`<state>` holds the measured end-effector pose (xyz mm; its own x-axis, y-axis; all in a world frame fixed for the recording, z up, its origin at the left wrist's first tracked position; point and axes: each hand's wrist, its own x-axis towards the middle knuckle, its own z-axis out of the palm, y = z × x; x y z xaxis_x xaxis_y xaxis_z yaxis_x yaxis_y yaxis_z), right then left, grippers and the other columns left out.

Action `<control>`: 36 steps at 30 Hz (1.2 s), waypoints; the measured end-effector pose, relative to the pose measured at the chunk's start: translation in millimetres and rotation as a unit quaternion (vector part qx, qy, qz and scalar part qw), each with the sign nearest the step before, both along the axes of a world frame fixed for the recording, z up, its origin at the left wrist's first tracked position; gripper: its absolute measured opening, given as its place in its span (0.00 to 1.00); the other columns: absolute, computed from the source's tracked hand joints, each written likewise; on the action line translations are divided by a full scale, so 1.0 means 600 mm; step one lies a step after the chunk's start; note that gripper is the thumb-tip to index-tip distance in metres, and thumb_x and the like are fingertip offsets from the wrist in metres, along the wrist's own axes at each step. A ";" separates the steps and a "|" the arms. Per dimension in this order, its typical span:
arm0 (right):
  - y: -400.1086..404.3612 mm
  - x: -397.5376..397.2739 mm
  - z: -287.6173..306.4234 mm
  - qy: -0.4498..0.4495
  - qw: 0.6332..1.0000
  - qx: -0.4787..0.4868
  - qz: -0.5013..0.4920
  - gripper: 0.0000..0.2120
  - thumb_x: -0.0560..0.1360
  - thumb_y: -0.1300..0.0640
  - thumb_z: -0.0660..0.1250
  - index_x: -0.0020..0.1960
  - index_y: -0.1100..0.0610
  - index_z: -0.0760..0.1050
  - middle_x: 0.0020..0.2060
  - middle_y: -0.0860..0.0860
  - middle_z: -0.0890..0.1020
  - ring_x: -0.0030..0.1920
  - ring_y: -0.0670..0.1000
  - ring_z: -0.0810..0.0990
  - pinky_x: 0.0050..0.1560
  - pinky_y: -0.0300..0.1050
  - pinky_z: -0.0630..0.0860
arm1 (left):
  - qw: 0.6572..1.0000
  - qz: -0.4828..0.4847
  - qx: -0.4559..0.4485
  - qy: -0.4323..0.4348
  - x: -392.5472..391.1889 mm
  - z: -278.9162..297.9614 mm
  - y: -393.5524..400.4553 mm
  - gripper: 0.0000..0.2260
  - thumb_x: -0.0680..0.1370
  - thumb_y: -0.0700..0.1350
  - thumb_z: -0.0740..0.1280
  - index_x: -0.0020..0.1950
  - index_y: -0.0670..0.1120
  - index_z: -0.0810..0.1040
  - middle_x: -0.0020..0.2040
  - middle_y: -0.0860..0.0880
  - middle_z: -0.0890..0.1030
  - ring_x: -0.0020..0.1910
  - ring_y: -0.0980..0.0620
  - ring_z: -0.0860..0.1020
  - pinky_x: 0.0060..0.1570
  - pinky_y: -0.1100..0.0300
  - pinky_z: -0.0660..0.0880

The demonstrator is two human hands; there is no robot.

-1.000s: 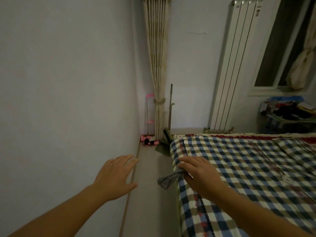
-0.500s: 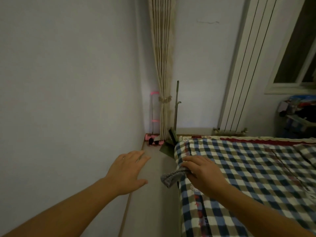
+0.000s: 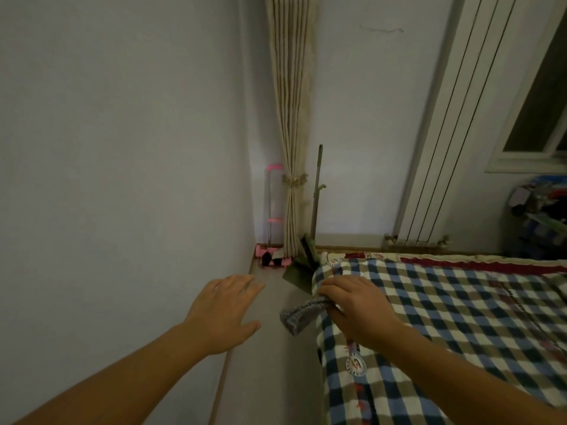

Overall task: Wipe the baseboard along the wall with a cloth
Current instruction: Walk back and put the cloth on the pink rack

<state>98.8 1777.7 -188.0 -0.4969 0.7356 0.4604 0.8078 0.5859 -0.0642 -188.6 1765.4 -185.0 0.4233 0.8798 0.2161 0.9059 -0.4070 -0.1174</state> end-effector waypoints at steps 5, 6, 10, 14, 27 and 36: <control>0.125 -0.036 0.006 0.008 1.000 -0.003 -0.026 0.18 0.74 0.44 0.55 0.56 0.47 0.77 0.53 0.45 0.82 0.53 0.48 0.80 0.55 0.48 0.75 | 0.999 -0.015 0.028 -0.037 -0.021 -0.004 0.140 0.27 0.70 0.62 0.57 0.63 0.50 0.76 0.59 0.49 0.79 0.56 0.51 0.79 0.52 0.53 0.76; 0.153 -0.043 0.008 0.006 1.000 -0.007 -0.029 0.17 0.74 0.45 0.57 0.56 0.48 0.78 0.53 0.46 0.82 0.53 0.49 0.80 0.54 0.49 0.76 | 0.998 -0.017 0.029 -0.044 -0.024 -0.005 0.166 0.27 0.69 0.61 0.58 0.63 0.50 0.76 0.59 0.49 0.79 0.55 0.50 0.79 0.52 0.53 0.76; 0.256 -0.070 0.014 -0.001 0.999 -0.042 -0.031 0.13 0.76 0.50 0.65 0.60 0.49 0.77 0.56 0.47 0.81 0.56 0.50 0.78 0.60 0.50 0.72 | 0.997 -0.044 0.036 -0.050 -0.041 -0.010 0.270 0.27 0.67 0.60 0.59 0.63 0.51 0.74 0.58 0.50 0.80 0.54 0.52 0.79 0.52 0.55 0.75; 0.340 -0.091 0.016 0.014 0.998 -0.045 -0.032 0.12 0.76 0.49 0.64 0.58 0.49 0.77 0.52 0.48 0.82 0.53 0.51 0.79 0.56 0.49 0.73 | 0.997 -0.048 0.030 -0.045 -0.052 -0.011 0.367 0.27 0.67 0.58 0.59 0.63 0.49 0.75 0.59 0.49 0.79 0.55 0.50 0.79 0.52 0.53 0.75; 0.624 -0.090 -0.008 -0.008 0.997 -0.070 0.007 0.15 0.74 0.46 0.60 0.55 0.50 0.78 0.49 0.48 0.83 0.49 0.50 0.80 0.50 0.49 0.79 | 0.998 -0.034 0.025 -0.043 -0.036 -0.025 0.627 0.27 0.66 0.57 0.59 0.63 0.50 0.74 0.59 0.49 0.79 0.55 0.50 0.79 0.51 0.53 0.76; 0.866 -0.051 -0.005 -0.026 0.994 -0.093 0.048 0.13 0.73 0.48 0.66 0.56 0.49 0.77 0.50 0.47 0.82 0.50 0.49 0.79 0.53 0.48 0.77 | 0.997 -0.028 0.048 -0.058 0.004 -0.030 0.826 0.27 0.65 0.55 0.58 0.63 0.50 0.71 0.56 0.50 0.80 0.52 0.51 0.80 0.50 0.56 0.76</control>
<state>68.4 2297.1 -191.2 -0.5889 0.7537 0.2916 0.7537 0.6425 -0.1383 -186.3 2261.1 -202.8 0.4375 0.8286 0.3494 0.8922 -0.4485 -0.0535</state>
